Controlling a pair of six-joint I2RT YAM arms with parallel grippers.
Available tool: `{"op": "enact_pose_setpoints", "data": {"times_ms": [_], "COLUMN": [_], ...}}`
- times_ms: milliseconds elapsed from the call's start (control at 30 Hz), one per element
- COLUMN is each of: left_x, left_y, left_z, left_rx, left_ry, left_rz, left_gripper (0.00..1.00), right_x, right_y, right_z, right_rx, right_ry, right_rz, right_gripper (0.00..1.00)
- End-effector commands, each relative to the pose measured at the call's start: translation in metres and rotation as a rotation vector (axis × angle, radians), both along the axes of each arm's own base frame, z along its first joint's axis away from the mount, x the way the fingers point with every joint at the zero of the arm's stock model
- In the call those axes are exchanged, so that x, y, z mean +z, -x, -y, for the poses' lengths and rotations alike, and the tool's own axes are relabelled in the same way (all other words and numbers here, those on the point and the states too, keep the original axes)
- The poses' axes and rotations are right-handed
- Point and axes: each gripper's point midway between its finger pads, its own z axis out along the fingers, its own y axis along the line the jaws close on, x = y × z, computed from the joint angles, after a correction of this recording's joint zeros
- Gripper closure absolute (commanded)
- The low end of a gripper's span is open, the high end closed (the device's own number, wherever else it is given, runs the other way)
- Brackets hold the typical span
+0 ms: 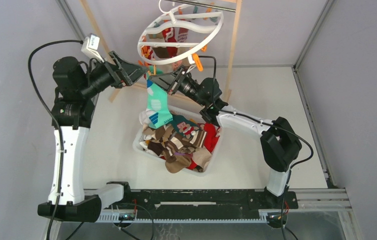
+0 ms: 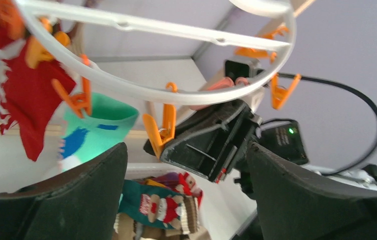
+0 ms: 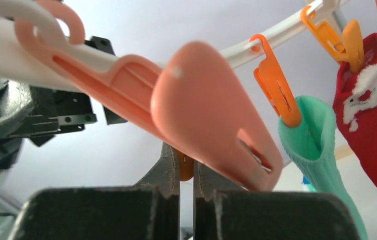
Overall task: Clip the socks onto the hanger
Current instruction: Open the clamp at the hanger.
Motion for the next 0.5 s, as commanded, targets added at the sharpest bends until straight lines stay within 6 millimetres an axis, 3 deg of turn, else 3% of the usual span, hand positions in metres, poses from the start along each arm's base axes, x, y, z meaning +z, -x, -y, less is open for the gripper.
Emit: {"op": "enact_pose_setpoints", "data": {"times_ms": [0, 233, 467], "left_x": [0.007, -0.003, 0.002], "left_y": [-0.006, -0.022, -0.028], "left_z": [-0.021, -0.023, -0.011], "left_rx": [0.118, 0.122, 0.058], "left_ry": [-0.102, -0.13, -0.078], "left_rz": [0.06, 0.036, 0.021], "left_gripper": [0.16, 0.32, 0.35], "right_x": [0.039, 0.036, 0.036], "right_y": [-0.004, -0.008, -0.006], "right_z": [0.004, -0.015, -0.025], "right_rx": [-0.18, -0.246, -0.256], "right_ry": [0.044, 0.089, 0.116], "right_rz": [0.205, 0.277, 0.321], "right_gripper": [1.0, 1.0, 1.0]}}
